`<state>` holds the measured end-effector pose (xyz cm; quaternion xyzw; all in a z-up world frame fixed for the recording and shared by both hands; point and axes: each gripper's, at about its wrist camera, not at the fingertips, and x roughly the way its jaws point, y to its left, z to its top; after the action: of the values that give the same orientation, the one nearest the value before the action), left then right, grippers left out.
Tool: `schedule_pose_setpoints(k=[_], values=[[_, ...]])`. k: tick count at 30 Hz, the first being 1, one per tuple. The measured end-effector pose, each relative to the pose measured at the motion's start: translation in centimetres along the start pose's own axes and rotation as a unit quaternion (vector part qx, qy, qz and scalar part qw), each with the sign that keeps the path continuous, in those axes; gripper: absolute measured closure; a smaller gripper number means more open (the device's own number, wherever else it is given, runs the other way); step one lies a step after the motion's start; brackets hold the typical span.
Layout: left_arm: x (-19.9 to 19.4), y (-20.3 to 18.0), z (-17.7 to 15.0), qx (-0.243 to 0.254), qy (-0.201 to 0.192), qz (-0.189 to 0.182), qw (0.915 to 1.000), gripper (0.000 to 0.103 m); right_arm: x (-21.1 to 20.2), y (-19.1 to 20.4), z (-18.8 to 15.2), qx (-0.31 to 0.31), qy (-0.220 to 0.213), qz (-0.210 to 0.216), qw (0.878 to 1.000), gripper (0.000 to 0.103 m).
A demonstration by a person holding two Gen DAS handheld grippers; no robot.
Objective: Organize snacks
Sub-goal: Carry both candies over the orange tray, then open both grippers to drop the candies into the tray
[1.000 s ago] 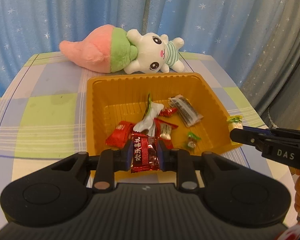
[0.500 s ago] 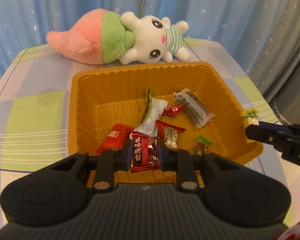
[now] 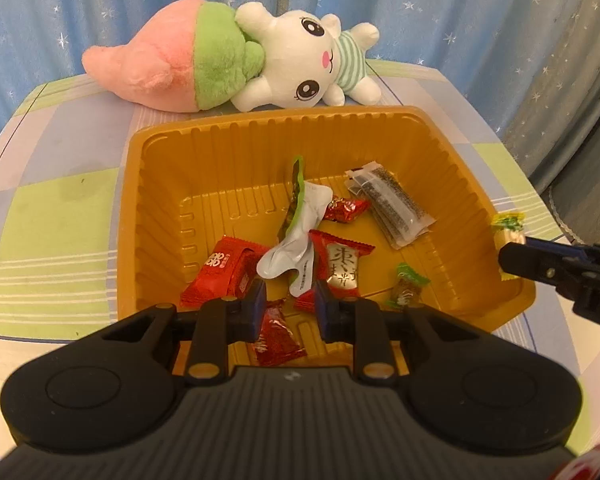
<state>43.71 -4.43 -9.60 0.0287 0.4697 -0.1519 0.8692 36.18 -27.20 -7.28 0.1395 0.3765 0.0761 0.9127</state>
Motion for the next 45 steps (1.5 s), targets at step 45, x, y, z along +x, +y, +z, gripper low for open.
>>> schedule_pose_setpoints(k=[45], values=[[-5.1,1.9,-1.5,-0.028,-0.028,-0.008,0.9992,0.074,1.3,1.4,0.4,-0.041,0.014,0.008,0.999,0.06]])
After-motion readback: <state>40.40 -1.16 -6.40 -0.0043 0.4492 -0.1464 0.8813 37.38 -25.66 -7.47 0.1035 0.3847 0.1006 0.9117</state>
